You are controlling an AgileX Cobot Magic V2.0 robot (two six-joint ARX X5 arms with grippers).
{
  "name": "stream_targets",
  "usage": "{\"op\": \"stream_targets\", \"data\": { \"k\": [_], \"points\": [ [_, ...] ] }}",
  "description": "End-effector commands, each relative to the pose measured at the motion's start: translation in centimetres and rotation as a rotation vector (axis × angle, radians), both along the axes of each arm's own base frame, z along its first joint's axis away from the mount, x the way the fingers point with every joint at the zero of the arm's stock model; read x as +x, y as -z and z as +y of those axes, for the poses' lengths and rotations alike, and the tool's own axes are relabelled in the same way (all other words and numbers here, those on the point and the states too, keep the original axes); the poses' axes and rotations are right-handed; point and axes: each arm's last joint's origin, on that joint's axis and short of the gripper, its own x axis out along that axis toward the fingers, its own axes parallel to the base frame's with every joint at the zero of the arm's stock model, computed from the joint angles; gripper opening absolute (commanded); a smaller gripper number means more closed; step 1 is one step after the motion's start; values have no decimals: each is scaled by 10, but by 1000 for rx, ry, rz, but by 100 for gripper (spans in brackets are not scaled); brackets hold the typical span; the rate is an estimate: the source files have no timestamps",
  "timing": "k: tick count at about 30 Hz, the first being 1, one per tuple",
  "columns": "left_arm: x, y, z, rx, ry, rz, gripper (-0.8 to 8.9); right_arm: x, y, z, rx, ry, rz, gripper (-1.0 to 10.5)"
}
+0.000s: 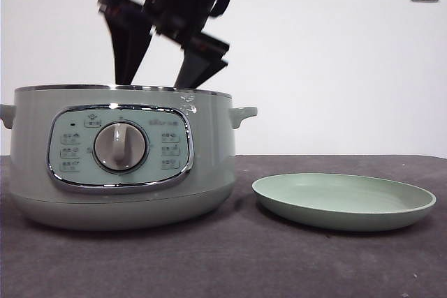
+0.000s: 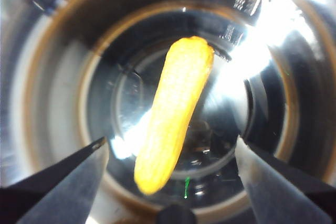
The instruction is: Take the corn out from the steamer,put the corn on the plate,close the lid
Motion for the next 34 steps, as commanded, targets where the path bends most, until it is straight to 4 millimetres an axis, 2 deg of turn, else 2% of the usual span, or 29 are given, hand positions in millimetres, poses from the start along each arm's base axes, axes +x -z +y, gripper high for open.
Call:
{"op": "stream_targets", "data": {
  "k": [1, 7, 13, 17, 18, 19, 23, 27, 34],
  "points": [
    [-3, -6, 2, -48, -7, -44, -9, 3, 15, 10, -15, -23, -4, 406],
    [-4, -4, 2, -58, -12, -25, -9, 10, 40, 19, -36, -25, 14, 403],
    [-4, -2, 2, -52, -13, -3, -9, 15, 60, 25, -58, -24, 33, 287],
    [-5, 0, 2, -45, -14, 16, -9, 17, 63, 26, -58, -23, 32, 24],
    [-5, 0, 2, -43, -14, 19, -9, 16, 63, 27, -54, -25, 27, -19],
    [-5, 1, 2, -42, -15, 21, -9, 15, 62, 29, -47, -27, 22, -16],
    [-5, 0, 2, -44, -14, 17, -9, 14, 44, 27, -11, -9, -6, -16],
    [-3, -2, 1, -52, -11, 2, -9, 7, 13, 18, 14, 12, -66, -16],
    [12, -8, -8, -74, 50, -20, -9, -5, -44, -21, 14, 84, -135, -16]
  ]
}}
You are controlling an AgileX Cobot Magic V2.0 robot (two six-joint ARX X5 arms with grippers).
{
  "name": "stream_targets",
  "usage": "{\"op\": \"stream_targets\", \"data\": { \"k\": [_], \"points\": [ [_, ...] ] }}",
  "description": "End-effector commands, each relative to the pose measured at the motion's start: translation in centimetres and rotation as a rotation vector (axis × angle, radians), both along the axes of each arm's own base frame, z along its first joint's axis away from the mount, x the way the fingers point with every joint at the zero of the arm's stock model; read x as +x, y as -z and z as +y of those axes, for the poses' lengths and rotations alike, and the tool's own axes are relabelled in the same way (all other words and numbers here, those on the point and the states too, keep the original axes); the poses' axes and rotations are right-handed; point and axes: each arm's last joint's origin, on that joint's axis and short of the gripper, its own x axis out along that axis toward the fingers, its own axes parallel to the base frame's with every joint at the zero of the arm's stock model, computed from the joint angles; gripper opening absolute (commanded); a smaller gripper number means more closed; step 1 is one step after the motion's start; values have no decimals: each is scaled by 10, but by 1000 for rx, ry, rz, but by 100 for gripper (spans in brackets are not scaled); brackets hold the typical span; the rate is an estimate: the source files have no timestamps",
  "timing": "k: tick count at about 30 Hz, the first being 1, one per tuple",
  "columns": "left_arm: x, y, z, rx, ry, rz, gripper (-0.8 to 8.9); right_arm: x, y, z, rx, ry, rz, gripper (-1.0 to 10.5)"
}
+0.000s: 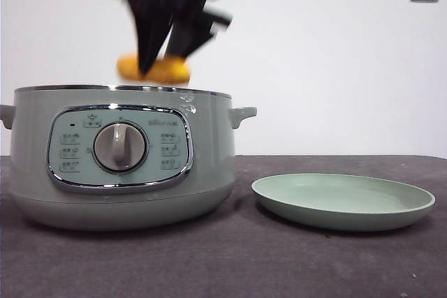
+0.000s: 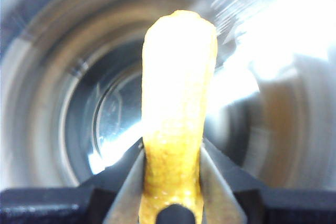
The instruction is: Take the corn out from the steamer,put the corn on the plate,close the lid
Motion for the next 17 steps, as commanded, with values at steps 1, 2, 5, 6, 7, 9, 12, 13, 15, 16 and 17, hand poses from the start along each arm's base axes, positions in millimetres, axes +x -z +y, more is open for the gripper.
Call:
{"op": "stream_targets", "data": {
  "k": [1, 2, 5, 6, 7, 9, 12, 13, 15, 16, 17],
  "points": [
    [8, -10, -6, -46, 59, -61, -9, -2, -17, -18, 1, 43, 5, -16],
    [12, -11, -8, -50, 74, -60, -9, -3, -23, -26, 2, 55, 6, -16],
    [26, -13, -17, -59, 120, -53, -9, -9, -41, -48, -7, 97, 25, -16],
    [32, -13, -20, -64, 143, -48, -9, -12, -46, -57, -15, 111, 34, -17],
    [37, -13, -24, -69, 168, -41, -9, -13, -50, -65, -25, 128, 42, -16],
    [48, -12, -30, -77, 213, -26, -9, -17, -58, -80, -57, 172, 45, -16],
    [66, -10, -41, -87, 267, -2, -9, -17, -65, -101, -99, 261, 36, -17],
    [72, -9, -44, -90, 283, 6, -9, -15, -66, -108, -114, 295, 45, -17],
    [84, -7, -51, -95, 313, 21, -9, -12, -64, -121, -144, 340, 88, -17],
    [89, -5, -54, -98, 329, 30, -9, -10, -62, -129, -165, 369, 118, -17],
    [93, -4, -57, -99, 338, 36, -9, -9, -61, -136, -185, 396, 146, -17]
  ]
}}
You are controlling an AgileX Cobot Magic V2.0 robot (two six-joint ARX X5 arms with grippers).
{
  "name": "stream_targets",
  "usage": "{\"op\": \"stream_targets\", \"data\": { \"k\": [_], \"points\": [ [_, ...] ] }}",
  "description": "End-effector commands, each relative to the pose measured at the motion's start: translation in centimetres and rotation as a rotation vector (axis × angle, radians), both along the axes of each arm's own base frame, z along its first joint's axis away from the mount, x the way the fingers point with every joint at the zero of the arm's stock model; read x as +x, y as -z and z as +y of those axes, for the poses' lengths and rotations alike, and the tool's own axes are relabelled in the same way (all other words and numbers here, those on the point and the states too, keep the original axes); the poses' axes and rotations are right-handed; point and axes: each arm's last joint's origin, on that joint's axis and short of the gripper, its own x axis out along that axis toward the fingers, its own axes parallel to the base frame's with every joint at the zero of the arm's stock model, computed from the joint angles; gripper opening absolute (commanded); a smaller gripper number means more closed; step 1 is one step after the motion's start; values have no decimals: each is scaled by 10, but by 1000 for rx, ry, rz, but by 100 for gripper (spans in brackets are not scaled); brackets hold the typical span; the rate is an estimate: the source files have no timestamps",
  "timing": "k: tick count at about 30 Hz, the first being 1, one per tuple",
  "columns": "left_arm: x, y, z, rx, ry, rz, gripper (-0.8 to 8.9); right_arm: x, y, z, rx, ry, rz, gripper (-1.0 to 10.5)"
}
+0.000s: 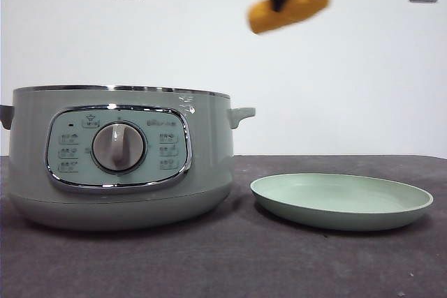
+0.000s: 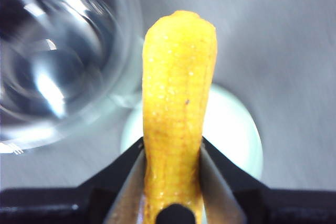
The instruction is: Take the corn out from the steamer,put the corn on the plate,close the lid
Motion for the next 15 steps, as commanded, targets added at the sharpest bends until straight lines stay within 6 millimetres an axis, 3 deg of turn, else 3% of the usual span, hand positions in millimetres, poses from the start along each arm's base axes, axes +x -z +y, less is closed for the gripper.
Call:
{"op": "stream_targets", "data": {
  "k": [1, 7, 15],
  "points": [
    [10, -7, -6, -34, 35, -50, -9, 8, 10, -19, -49, 101, 93, -17],
    [27, -1, -16, -38, 61, -27, -9, 15, 34, -43, -86, 194, 178, -17],
    [33, 1, -18, -36, 61, -23, -9, 13, 98, -45, -100, 214, 225, -17]
  ]
}}
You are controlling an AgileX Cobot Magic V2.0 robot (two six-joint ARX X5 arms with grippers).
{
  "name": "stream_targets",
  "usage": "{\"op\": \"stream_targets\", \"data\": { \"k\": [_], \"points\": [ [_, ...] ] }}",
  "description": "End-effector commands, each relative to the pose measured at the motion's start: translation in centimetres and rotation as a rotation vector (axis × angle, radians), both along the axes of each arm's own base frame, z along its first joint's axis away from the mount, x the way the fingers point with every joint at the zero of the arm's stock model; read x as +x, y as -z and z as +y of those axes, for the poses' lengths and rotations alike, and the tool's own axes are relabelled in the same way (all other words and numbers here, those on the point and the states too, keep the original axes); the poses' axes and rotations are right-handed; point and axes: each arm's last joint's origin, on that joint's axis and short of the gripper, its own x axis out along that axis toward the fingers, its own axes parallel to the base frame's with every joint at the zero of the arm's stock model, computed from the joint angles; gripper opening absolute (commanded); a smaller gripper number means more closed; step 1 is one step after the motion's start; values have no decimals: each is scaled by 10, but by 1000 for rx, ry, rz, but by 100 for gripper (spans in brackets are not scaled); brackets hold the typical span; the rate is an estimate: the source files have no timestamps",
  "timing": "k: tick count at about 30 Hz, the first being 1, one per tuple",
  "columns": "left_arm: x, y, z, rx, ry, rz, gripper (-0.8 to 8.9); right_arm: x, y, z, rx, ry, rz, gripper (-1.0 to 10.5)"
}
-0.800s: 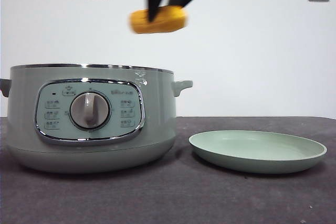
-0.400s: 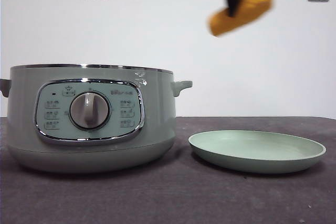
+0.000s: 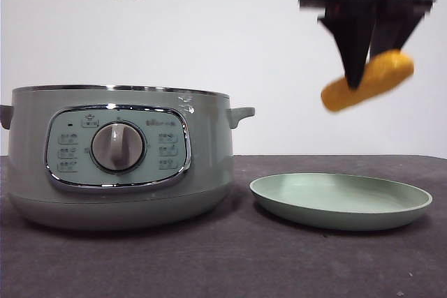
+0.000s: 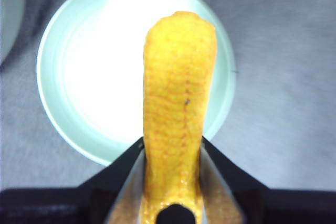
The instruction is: Take the corn out from the steamer,put the corn on the plate,close the lid
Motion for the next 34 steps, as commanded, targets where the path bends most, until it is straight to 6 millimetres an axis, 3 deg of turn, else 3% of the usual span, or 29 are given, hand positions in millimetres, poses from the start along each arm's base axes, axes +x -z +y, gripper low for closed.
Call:
{"op": "stream_targets", "data": {
  "k": [1, 8, 14, 20, 28, 34],
  "points": [
    [-2, -10, 1, -31, 0, -65, -9, -3, 26, 1, 4, 19, 9, -17],
    [-2, -10, 1, -30, -1, -65, -9, -2, 85, 1, 44, 21, -63, -17],
    [-2, -10, 1, -29, -2, -65, -9, -7, 112, 1, 114, 3, -69, -17],
    [1, -10, -1, -29, -2, -67, -9, -7, 124, 1, 116, -1, -39, -13],
    [6, -7, -3, -23, -1, -53, -9, -6, 127, 2, 116, 8, -35, 357],
    [12, -4, -6, -15, 0, -42, -9, -10, 116, 0, 126, 7, -57, 385]
  ]
}}
